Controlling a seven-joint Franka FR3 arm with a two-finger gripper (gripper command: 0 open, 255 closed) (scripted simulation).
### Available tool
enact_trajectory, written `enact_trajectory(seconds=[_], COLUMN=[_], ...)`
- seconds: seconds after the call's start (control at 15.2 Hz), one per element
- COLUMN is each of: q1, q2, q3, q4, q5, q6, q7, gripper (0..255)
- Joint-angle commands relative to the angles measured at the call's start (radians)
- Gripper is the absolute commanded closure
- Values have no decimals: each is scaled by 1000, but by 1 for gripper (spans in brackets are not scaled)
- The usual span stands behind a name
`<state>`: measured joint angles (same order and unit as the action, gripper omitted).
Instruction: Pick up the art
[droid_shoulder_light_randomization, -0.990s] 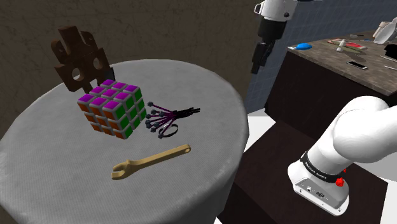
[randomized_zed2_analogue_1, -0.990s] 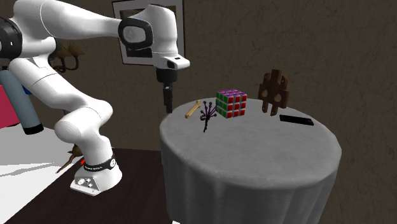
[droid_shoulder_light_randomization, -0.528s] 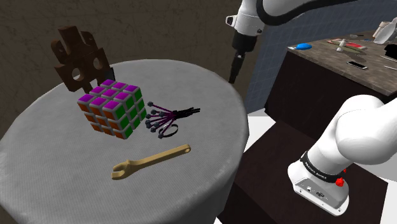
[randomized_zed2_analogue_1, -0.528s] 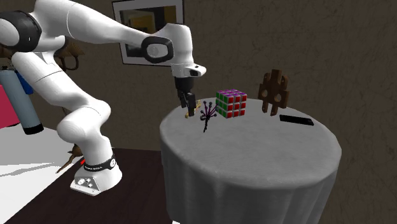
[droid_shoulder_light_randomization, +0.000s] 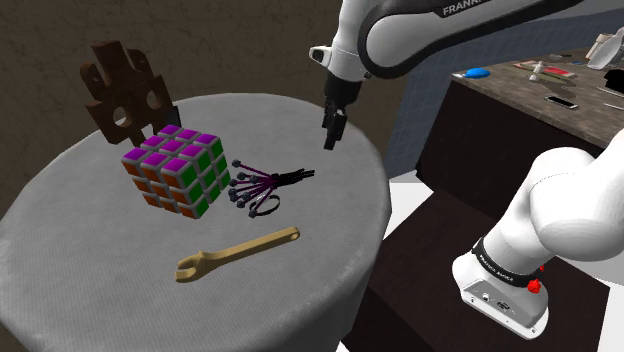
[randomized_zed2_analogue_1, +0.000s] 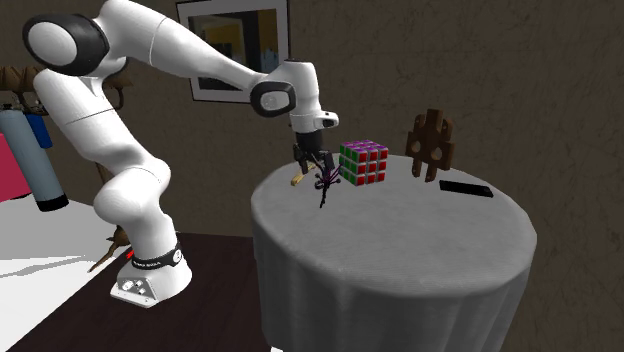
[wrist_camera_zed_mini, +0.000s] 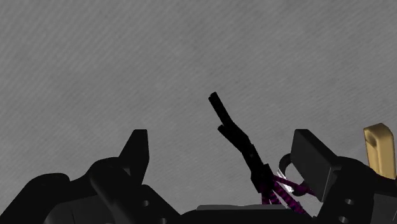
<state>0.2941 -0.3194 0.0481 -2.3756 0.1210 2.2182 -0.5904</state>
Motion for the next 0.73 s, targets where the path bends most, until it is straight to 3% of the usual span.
enact_trajectory(seconds=[0.0,0.66], q1=[27,145], q2=[48,265], q3=[12,87], q4=[19,104], q5=[7,30], q6=[53,289], q7=[-56,-314], gripper=[0,0])
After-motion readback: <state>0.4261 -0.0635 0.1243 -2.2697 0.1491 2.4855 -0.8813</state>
